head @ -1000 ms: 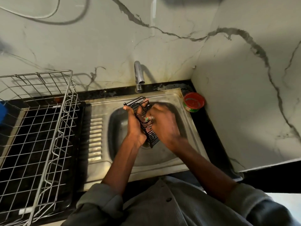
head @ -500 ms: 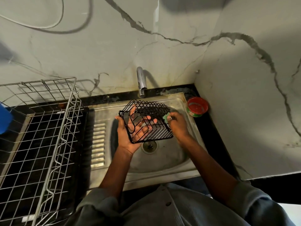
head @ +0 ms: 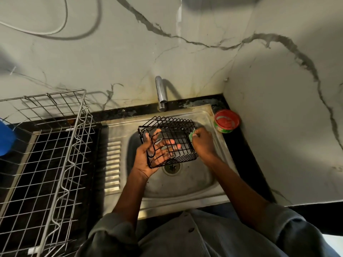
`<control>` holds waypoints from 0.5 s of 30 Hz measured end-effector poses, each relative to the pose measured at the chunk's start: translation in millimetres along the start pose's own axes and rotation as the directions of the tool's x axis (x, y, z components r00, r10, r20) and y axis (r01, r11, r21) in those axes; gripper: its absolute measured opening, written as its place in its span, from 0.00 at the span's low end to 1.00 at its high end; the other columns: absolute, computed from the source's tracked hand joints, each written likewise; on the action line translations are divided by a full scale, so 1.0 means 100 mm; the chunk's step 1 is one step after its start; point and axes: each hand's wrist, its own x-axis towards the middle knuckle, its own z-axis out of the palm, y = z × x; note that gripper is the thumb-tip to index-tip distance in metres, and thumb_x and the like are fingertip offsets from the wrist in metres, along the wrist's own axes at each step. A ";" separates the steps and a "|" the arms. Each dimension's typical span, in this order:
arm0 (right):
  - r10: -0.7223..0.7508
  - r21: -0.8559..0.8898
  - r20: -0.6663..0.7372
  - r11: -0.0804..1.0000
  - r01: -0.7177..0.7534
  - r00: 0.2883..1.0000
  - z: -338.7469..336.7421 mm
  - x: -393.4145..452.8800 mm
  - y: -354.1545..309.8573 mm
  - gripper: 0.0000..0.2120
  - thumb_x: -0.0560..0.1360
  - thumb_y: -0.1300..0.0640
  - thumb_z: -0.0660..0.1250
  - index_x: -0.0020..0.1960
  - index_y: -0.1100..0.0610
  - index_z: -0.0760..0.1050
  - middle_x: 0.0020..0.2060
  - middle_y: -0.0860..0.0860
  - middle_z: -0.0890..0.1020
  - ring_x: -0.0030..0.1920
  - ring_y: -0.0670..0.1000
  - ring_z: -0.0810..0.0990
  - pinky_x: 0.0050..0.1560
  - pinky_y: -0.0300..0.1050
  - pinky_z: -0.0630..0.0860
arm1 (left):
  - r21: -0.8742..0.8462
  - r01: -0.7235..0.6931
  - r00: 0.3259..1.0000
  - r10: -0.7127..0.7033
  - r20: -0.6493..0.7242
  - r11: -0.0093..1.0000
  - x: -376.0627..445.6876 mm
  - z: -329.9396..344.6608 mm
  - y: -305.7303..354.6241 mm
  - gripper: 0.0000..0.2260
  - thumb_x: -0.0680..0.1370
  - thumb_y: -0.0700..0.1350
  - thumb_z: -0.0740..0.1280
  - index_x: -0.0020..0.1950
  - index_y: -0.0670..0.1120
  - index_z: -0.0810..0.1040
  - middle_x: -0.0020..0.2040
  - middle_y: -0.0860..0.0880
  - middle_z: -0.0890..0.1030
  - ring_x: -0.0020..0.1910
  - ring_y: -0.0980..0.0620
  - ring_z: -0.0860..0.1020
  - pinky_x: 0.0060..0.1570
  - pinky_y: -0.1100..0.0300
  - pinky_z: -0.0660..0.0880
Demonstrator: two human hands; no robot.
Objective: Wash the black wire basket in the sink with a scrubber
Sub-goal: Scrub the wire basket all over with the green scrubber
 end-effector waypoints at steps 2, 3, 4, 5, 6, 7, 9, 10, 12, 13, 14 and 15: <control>0.025 0.061 0.042 0.998 -0.027 0.999 -0.01 0.03 0.03 0.10 0.75 0.60 0.60 0.38 0.50 0.71 0.38 0.52 0.80 0.38 0.55 0.79 0.37 0.51 0.75 | -0.020 -0.003 1.000 0.003 -0.009 1.000 -0.01 0.00 0.01 0.17 0.75 0.59 0.73 0.58 0.50 0.87 0.59 0.32 0.84 0.60 0.25 0.80 0.51 0.41 0.83; 0.064 0.132 0.068 0.989 -0.072 0.996 -0.01 0.05 0.05 0.10 0.76 0.61 0.60 0.39 0.50 0.73 0.36 0.52 0.79 0.36 0.54 0.77 0.35 0.48 0.72 | -0.035 -0.003 0.999 0.001 -0.036 0.999 0.00 -0.03 0.02 0.17 0.78 0.58 0.66 0.57 0.50 0.88 0.57 0.32 0.84 0.59 0.25 0.81 0.50 0.41 0.84; 0.106 0.219 0.094 0.968 -0.124 0.990 -0.02 0.07 0.06 0.10 0.76 0.62 0.59 0.42 0.51 0.75 0.36 0.52 0.79 0.35 0.53 0.75 0.34 0.46 0.70 | -0.037 0.000 0.999 -0.002 -0.048 0.999 0.02 -0.08 0.01 0.20 0.79 0.59 0.62 0.56 0.50 0.88 0.56 0.32 0.84 0.59 0.25 0.81 0.49 0.41 0.83; 0.131 0.294 0.114 0.942 -0.160 0.985 -0.02 0.09 0.08 0.11 0.76 0.63 0.59 0.46 0.51 0.77 0.38 0.53 0.81 0.35 0.53 0.76 0.35 0.45 0.71 | -0.030 0.004 0.999 -0.005 -0.039 1.000 0.02 -0.11 0.01 0.21 0.80 0.59 0.60 0.56 0.50 0.88 0.56 0.33 0.84 0.60 0.25 0.81 0.50 0.40 0.83; 0.144 0.339 0.129 0.924 -0.180 0.981 -0.01 0.12 0.09 0.15 0.75 0.64 0.58 0.53 0.50 0.79 0.42 0.53 0.83 0.36 0.53 0.76 0.37 0.46 0.72 | -0.012 0.007 0.999 -0.008 -0.032 1.000 0.02 -0.14 0.00 0.21 0.80 0.60 0.60 0.56 0.51 0.88 0.57 0.33 0.84 0.61 0.25 0.80 0.52 0.39 0.83; 0.150 0.369 0.138 0.910 -0.191 0.979 -0.02 0.12 0.09 0.18 0.75 0.64 0.59 0.58 0.49 0.79 0.45 0.53 0.83 0.38 0.53 0.76 0.39 0.48 0.72 | 0.017 0.015 0.999 -0.014 -0.044 1.000 0.02 -0.12 0.01 0.20 0.80 0.60 0.61 0.56 0.51 0.88 0.57 0.33 0.84 0.62 0.26 0.79 0.53 0.40 0.83; 0.180 0.417 0.142 0.881 -0.224 0.973 -0.04 0.11 0.11 0.16 0.77 0.66 0.60 0.57 0.51 0.79 0.45 0.53 0.82 0.40 0.52 0.75 0.42 0.48 0.71 | 0.094 0.019 0.990 -0.006 -0.138 0.995 0.05 -0.11 0.02 0.20 0.79 0.60 0.62 0.54 0.51 0.89 0.55 0.35 0.85 0.58 0.32 0.83 0.50 0.43 0.84; 0.205 0.436 0.141 0.865 -0.247 0.968 -0.05 0.11 0.12 0.13 0.76 0.65 0.61 0.54 0.52 0.80 0.43 0.52 0.81 0.41 0.51 0.75 0.43 0.47 0.71 | 0.121 0.004 0.982 0.020 -0.190 0.993 0.07 -0.11 0.05 0.20 0.78 0.61 0.64 0.54 0.50 0.89 0.54 0.37 0.86 0.54 0.36 0.86 0.48 0.46 0.85; 0.269 0.477 0.137 0.826 -0.301 0.953 -0.05 0.12 0.13 0.08 0.74 0.63 0.63 0.50 0.61 0.80 0.39 0.53 0.80 0.42 0.53 0.75 0.43 0.48 0.70 | 0.189 -0.078 0.964 0.123 -0.236 0.979 0.11 -0.08 0.10 0.25 0.72 0.64 0.74 0.60 0.48 0.86 0.53 0.42 0.86 0.47 0.45 0.86 0.42 0.54 0.84; 0.294 0.502 0.129 0.805 -0.318 0.947 -0.05 0.14 0.14 0.08 0.74 0.62 0.64 0.48 0.63 0.80 0.39 0.53 0.80 0.41 0.54 0.75 0.42 0.49 0.70 | 0.257 -0.127 0.946 0.195 -0.260 0.958 0.14 -0.07 0.12 0.28 0.71 0.63 0.77 0.62 0.47 0.83 0.53 0.43 0.85 0.45 0.47 0.85 0.40 0.57 0.83; 0.310 0.519 0.120 0.790 -0.325 0.943 -0.06 0.15 0.12 0.06 0.75 0.62 0.64 0.45 0.60 0.80 0.38 0.54 0.80 0.41 0.54 0.76 0.42 0.48 0.70 | 0.348 -0.171 0.912 0.282 -0.299 0.922 0.15 -0.03 0.11 0.26 0.72 0.61 0.77 0.62 0.47 0.80 0.54 0.43 0.83 0.45 0.49 0.84 0.37 0.59 0.81; 0.323 0.525 0.112 0.784 -0.332 0.940 -0.07 0.18 0.11 0.06 0.76 0.63 0.64 0.42 0.58 0.78 0.38 0.53 0.80 0.40 0.54 0.76 0.40 0.48 0.71 | 0.441 -0.204 0.858 0.377 -0.349 0.874 0.19 -0.02 0.09 0.20 0.75 0.58 0.76 0.60 0.48 0.78 0.54 0.43 0.82 0.46 0.49 0.83 0.37 0.60 0.81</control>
